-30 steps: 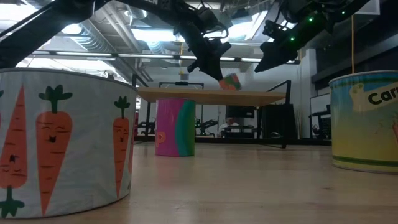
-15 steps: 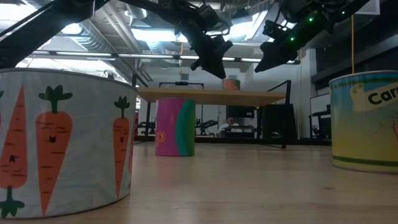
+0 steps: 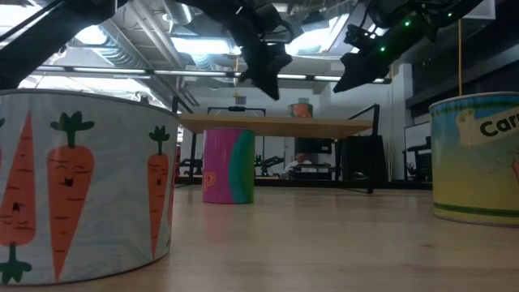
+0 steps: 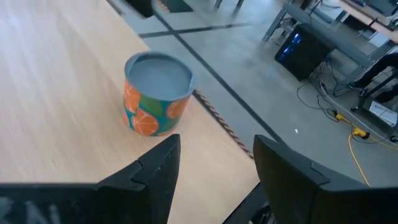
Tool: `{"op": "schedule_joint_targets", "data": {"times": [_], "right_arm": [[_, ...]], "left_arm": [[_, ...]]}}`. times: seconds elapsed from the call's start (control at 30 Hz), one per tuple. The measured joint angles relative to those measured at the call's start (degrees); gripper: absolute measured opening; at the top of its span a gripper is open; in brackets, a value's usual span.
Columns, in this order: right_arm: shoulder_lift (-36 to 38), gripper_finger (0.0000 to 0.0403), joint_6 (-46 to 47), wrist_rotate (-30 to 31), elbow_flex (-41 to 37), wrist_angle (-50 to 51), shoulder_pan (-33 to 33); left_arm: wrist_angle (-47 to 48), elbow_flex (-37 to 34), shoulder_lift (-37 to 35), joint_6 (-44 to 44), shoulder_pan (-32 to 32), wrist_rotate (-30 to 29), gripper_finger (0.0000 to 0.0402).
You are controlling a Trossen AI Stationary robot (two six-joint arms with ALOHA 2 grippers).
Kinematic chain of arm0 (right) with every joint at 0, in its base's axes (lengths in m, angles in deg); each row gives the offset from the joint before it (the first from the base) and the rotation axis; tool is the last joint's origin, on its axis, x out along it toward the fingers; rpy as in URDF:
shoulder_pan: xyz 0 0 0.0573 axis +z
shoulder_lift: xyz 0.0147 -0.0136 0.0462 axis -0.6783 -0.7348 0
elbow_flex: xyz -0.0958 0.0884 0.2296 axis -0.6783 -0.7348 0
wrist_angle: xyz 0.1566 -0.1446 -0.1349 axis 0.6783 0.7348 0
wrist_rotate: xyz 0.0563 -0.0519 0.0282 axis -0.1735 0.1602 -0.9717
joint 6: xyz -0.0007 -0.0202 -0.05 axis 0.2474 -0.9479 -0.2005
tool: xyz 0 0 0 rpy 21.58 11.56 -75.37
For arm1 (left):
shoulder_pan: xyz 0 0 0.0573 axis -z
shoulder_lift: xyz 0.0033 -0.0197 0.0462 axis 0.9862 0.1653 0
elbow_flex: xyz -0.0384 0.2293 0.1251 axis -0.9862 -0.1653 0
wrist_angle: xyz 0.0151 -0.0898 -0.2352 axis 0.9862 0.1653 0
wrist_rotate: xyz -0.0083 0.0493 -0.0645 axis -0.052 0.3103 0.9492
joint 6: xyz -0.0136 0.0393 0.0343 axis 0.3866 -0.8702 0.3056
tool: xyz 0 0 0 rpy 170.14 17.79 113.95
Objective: Pick and place cans onto a shelf
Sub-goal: Put the canned oranges on the shelf
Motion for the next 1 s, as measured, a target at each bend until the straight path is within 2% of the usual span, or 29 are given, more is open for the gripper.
{"op": "schedule_joint_targets", "data": {"times": [0.13, 0.27, 0.47, 0.63, 1.0], "right_arm": [[3.3, 0.0208, 0.0, 0.0, 0.0, 0.6, 0.0], [7.5, 0.0208, 0.1, 0.0, 0.0, 2.9, 0.0], [12.8, 0.0208, 0.6, 0.0, 0.0, 7.6, 0.0], [14.4, 0.0208, 1.9, 0.0, 0.0, 8.8, 0.0], [14.4, 0.0208, 1.9, 0.0, 0.0, 8.9, 0.0]], "left_arm": [[8.3, 0.1, -0.1, -0.1, 0.4, -2.6, 0.0003], [11.1, -0.3, 0.2, 0.1, 0.9, -4.8, 0.0002], [2.8, -5.9, 0.3, 0.0, 2.2, -4.6, 0.0002], [-6.3, -10.3, 0.3, 0.0, 2.7, -4.5, 0.0003], [-18.1, -11.0, 0.3, 0.5, 3.4, 2.5, 0.0001]]}}
